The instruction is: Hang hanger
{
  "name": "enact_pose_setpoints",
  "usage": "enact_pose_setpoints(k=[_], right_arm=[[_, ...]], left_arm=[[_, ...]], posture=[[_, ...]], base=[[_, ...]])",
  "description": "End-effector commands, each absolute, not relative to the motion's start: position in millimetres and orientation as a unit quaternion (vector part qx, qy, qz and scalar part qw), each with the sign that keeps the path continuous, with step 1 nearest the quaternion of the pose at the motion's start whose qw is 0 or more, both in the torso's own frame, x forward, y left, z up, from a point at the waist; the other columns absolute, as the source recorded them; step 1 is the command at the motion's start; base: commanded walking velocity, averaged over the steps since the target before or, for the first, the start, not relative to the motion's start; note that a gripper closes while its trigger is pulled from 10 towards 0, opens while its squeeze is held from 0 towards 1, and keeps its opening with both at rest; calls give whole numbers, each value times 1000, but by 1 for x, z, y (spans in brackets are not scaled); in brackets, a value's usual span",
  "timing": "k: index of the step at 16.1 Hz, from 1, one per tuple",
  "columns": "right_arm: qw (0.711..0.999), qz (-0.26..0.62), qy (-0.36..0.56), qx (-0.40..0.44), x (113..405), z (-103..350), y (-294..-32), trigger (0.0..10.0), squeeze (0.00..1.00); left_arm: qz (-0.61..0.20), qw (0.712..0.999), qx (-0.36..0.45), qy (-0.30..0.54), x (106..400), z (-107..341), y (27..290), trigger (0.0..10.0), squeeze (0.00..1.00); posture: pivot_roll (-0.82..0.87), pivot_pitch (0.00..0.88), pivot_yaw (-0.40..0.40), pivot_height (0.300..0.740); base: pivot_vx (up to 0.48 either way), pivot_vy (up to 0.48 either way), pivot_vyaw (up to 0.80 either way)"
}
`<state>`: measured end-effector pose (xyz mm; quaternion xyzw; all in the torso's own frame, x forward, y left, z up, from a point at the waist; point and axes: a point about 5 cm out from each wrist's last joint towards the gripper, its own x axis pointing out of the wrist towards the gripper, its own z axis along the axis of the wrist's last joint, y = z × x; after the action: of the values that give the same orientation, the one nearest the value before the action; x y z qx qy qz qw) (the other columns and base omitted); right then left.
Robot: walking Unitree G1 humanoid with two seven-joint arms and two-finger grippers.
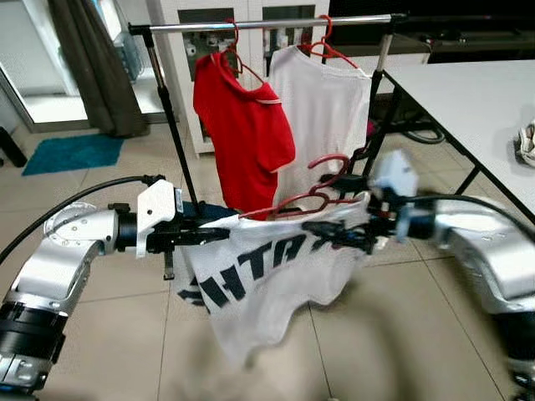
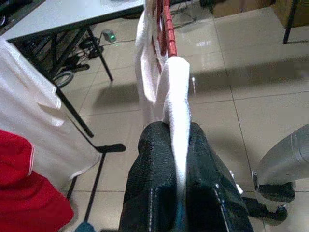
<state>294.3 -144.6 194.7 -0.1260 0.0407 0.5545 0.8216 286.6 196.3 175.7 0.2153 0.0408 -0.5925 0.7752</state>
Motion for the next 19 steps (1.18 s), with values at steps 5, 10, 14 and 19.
enact_pose_setpoints(k=[5, 10, 14, 19], right_arm=[[770, 624, 60, -122, 289, 195, -136, 0, 0], [762, 631, 72, -127, 288, 191, -136, 0, 0], [773, 618, 71, -128, 290, 189, -135, 0, 0], [771, 614, 89, -145, 291, 184, -133, 0, 0]], left_arm=[[-566, 795, 219, 18, 289, 189, 207, 0, 0], [-546, 808, 222, 17, 294, 195, 218, 0, 0], [-547, 808, 216, 13, 296, 196, 218, 0, 0], [-549, 809, 209, 7, 296, 198, 216, 0, 0]], posture=[[-168, 0, 6, 740], [-169, 0, 11, 740], [-170, 0, 15, 740], [-167, 0, 12, 740]], base=[[0, 0, 0], [0, 0, 0], [0, 0, 0], [0, 0, 0]])
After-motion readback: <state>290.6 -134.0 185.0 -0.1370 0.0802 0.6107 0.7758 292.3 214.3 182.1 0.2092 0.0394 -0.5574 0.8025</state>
